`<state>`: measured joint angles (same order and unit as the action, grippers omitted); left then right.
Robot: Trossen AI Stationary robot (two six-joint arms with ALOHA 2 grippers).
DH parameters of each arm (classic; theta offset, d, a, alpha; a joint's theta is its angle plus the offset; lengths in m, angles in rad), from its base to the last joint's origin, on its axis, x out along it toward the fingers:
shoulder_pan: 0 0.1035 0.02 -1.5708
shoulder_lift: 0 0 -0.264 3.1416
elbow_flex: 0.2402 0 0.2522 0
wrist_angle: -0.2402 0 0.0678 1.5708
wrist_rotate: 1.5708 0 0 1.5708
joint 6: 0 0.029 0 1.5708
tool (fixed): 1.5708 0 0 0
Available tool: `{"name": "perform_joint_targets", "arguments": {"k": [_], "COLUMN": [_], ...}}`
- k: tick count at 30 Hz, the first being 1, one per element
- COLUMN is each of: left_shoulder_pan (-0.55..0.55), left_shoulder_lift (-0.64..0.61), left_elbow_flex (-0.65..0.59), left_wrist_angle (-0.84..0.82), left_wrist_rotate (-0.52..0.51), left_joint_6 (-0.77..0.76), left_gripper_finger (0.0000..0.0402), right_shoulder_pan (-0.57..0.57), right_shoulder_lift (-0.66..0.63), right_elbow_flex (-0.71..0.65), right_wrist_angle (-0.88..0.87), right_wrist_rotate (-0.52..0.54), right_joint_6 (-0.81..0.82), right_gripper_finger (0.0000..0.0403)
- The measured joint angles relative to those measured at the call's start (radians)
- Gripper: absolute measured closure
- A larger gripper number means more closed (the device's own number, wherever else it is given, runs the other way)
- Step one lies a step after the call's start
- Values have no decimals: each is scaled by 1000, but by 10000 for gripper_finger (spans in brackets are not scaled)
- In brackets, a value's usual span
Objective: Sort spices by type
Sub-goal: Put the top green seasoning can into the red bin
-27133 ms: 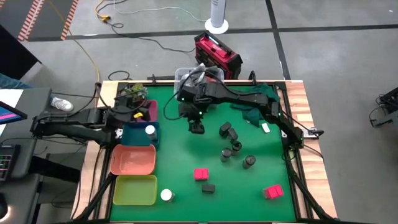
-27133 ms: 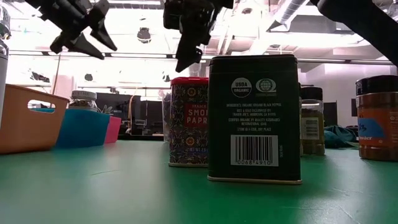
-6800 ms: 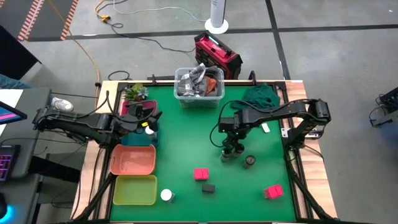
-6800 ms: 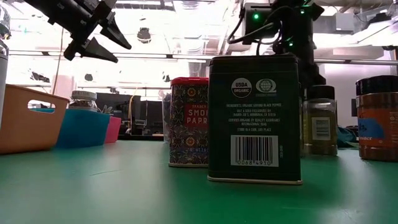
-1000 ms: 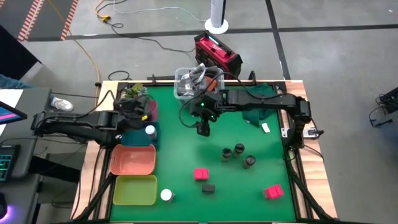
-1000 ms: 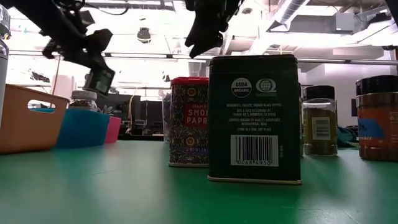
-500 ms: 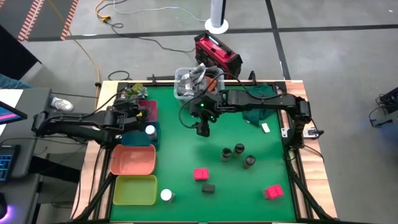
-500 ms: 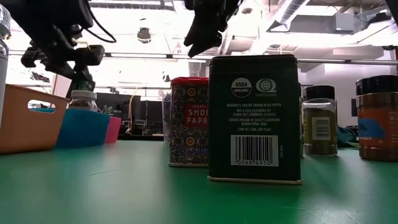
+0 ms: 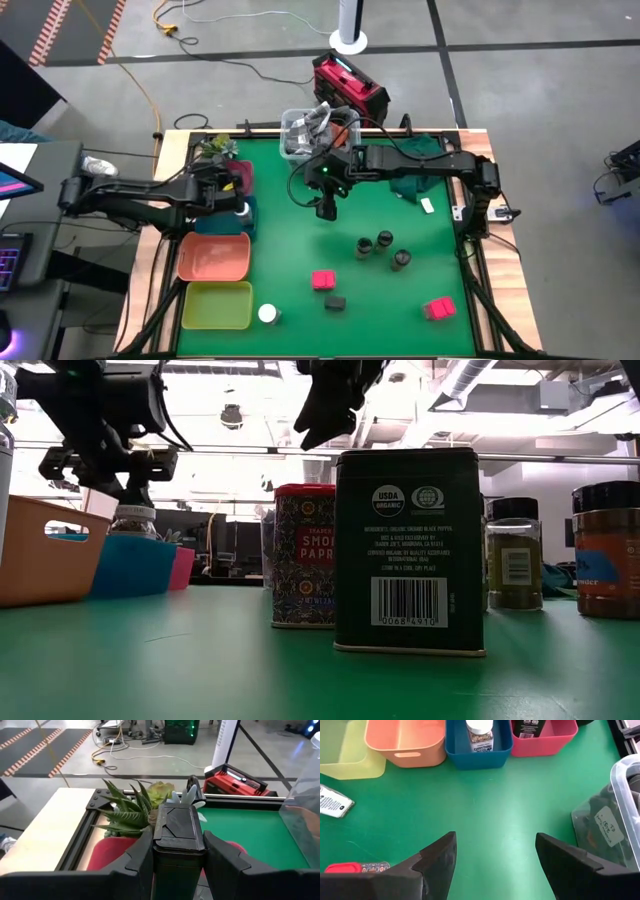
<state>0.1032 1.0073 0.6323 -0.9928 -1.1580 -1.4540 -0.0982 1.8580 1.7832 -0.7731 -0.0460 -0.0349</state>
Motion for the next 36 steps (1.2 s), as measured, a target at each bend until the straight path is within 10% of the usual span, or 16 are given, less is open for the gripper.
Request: {"name": "perform_joint_targets", "arguments": {"k": [36], "left_shoulder_pan": [-1], "left_shoulder_lift": [199], "left_elbow_flex": [0], "left_wrist_angle": [23], "left_wrist_rotate": [218], "left_joint_6": [-12], "left_gripper_finger": [240], "right_shoulder_pan": [6], "right_shoulder_lift": [1], "right_elbow_flex": [0], "right_wrist_angle": [14], "right_wrist_rotate": [-1], "right_joint_6": [2], "right_gripper_finger": [108]}}
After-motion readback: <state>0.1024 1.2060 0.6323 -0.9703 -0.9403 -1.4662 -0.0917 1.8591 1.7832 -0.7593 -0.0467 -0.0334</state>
